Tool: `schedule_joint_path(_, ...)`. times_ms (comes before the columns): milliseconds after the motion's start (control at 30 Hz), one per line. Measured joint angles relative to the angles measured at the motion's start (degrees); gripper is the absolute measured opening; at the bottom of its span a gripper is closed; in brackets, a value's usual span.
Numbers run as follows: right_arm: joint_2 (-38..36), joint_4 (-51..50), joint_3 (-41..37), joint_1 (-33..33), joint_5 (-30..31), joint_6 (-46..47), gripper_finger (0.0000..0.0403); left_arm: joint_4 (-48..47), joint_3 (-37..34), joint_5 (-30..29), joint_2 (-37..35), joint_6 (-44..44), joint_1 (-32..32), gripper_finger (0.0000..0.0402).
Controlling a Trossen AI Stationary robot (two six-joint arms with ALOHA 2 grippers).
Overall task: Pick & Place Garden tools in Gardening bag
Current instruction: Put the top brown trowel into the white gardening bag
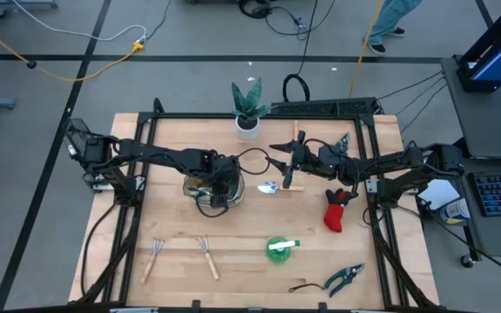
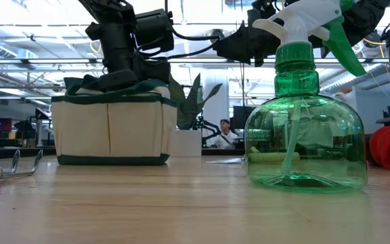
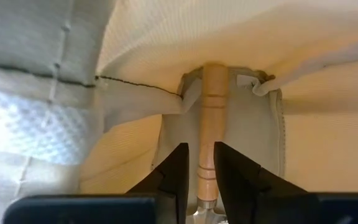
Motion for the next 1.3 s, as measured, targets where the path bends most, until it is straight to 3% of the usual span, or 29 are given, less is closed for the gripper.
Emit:
schedule_joint_path(467, 0.0, 0.0, 0.0, 0.0, 0.0, 0.0, 0.0192, 0.2, -0.1, 0.0, -0.2, 1.9, -0.1, 0.0156)
schedule_joint_path(1300, 0.0, -0.5, 0.0, 0.0, 0.0, 0.0, 0.0192, -1.2, 0.1, 0.4, -9.4, 1.4, -0.1, 0.0159)
